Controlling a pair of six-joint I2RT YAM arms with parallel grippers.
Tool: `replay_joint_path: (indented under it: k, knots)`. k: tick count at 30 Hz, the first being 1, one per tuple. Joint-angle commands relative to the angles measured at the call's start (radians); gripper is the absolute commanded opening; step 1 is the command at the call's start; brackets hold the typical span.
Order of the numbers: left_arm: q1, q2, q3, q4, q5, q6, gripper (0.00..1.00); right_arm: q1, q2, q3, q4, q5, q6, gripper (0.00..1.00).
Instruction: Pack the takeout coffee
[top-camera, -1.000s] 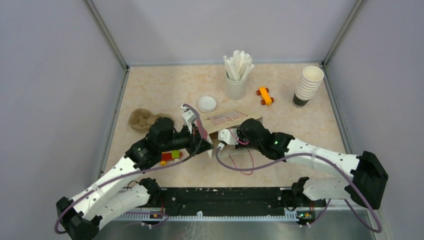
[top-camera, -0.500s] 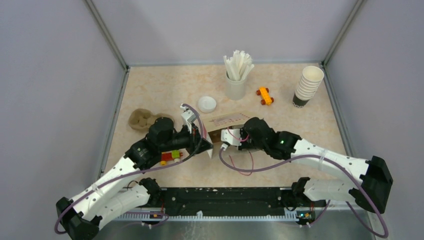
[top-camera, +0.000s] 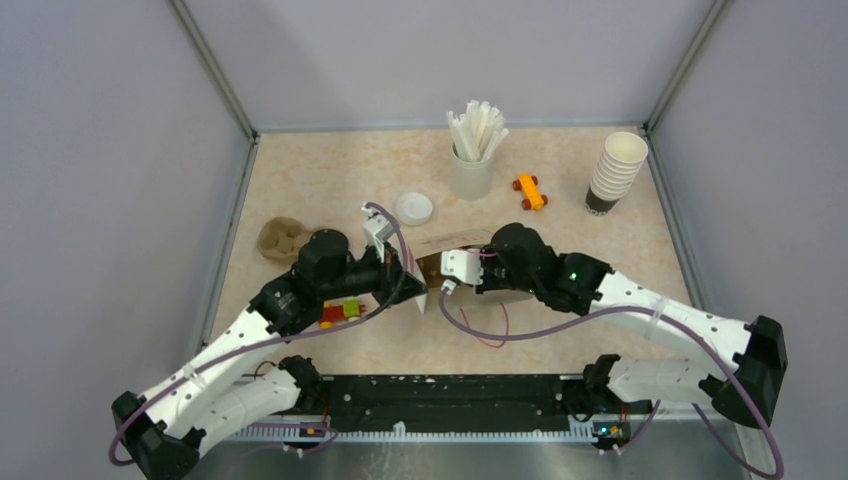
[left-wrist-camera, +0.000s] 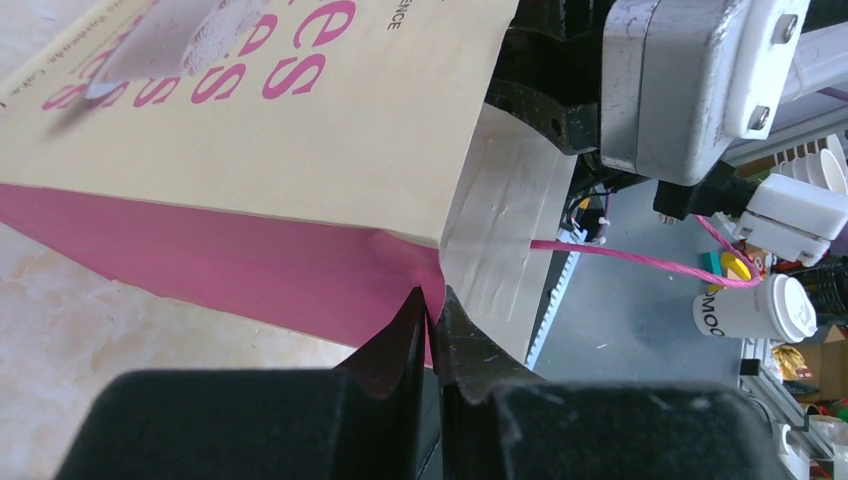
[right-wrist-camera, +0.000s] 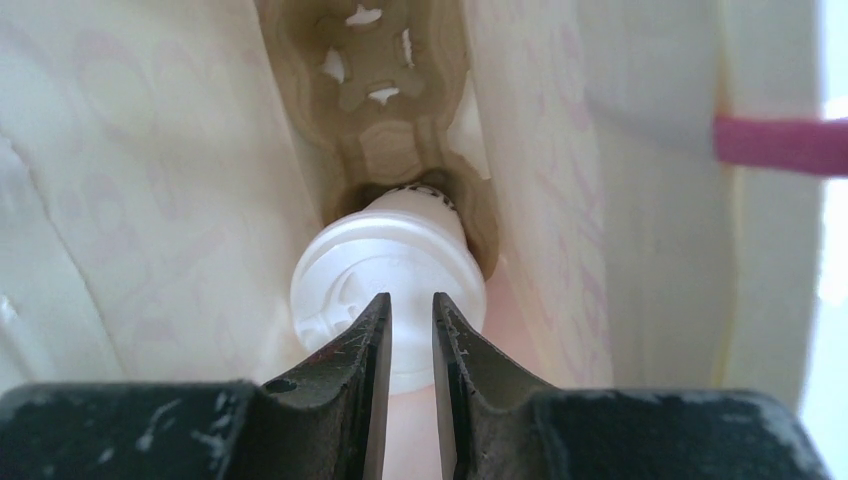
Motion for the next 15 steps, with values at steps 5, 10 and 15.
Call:
replay_joint_path:
  k: [5,10,15]
  knots:
    - [0.0,0.039,0.088,0.02,-0.007,-0.026,0.12,-0.011,-0.011,0.1,-0.048,-0.057,0.049,0.21]
    - [0.0,0.044,0.098,0.034,-0.008,-0.077,0.13,-0.011,0.0,0.159,-0.09,-0.07,0.075,0.21]
    - [0.0,0.048,0.116,0.025,-0.005,-0.135,0.13,-0.011,0.032,0.23,-0.153,-0.088,0.106,0.22]
